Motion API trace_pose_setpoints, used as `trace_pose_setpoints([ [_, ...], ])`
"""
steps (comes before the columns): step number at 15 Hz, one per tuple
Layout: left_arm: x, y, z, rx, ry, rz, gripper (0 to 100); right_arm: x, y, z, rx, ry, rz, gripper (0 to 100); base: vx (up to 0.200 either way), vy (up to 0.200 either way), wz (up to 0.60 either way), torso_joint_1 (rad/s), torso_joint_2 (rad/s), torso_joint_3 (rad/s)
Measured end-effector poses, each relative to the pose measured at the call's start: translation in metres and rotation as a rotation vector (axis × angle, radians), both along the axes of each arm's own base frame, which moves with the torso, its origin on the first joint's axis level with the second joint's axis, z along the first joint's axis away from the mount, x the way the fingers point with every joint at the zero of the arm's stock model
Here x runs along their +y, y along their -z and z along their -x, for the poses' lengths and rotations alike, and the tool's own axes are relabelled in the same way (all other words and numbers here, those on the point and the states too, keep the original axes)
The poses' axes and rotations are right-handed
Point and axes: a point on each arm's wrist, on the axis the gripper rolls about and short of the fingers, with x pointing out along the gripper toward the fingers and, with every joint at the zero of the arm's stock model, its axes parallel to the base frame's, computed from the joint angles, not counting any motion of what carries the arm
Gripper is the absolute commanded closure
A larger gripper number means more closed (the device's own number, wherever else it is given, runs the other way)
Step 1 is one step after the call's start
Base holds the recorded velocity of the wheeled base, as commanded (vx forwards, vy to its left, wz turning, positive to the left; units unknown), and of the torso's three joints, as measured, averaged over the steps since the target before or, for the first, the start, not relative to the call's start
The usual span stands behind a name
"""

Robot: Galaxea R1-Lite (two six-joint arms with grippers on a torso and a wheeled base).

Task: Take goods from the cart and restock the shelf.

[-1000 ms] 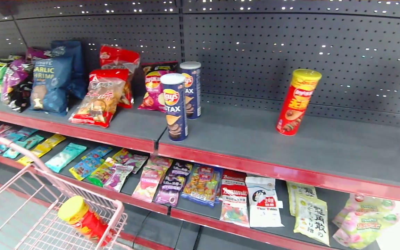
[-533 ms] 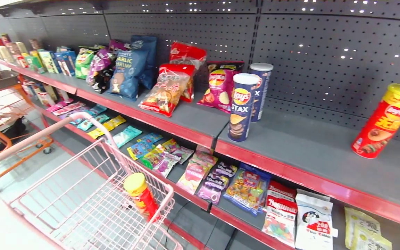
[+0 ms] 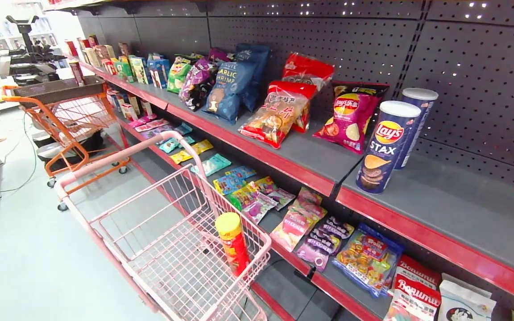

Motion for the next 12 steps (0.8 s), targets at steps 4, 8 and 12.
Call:
trace_pose_setpoints([
  [4,0.0,0.0,0.0,0.0,0.0,0.0,0,0.0,-0.0001,0.0,-0.001,0.0,-0.003,0,0.0,0.0,0.0,-0.098,0.24,0.129],
  [8,0.0,0.0,0.0,0.0,0.0,0.0,0,0.0,0.0,0.0,0.0,0.0,-0.004,0,0.0,0.0,0.0,-0.154,0.37,0.216],
  [12,0.0,0.0,0.0,0.0,0.0,0.0,0,0.0,-0.0001,0.0,-0.001,0.0,-0.007,0,0.0,0.0,0.0,-0.157,0.41,0.247],
])
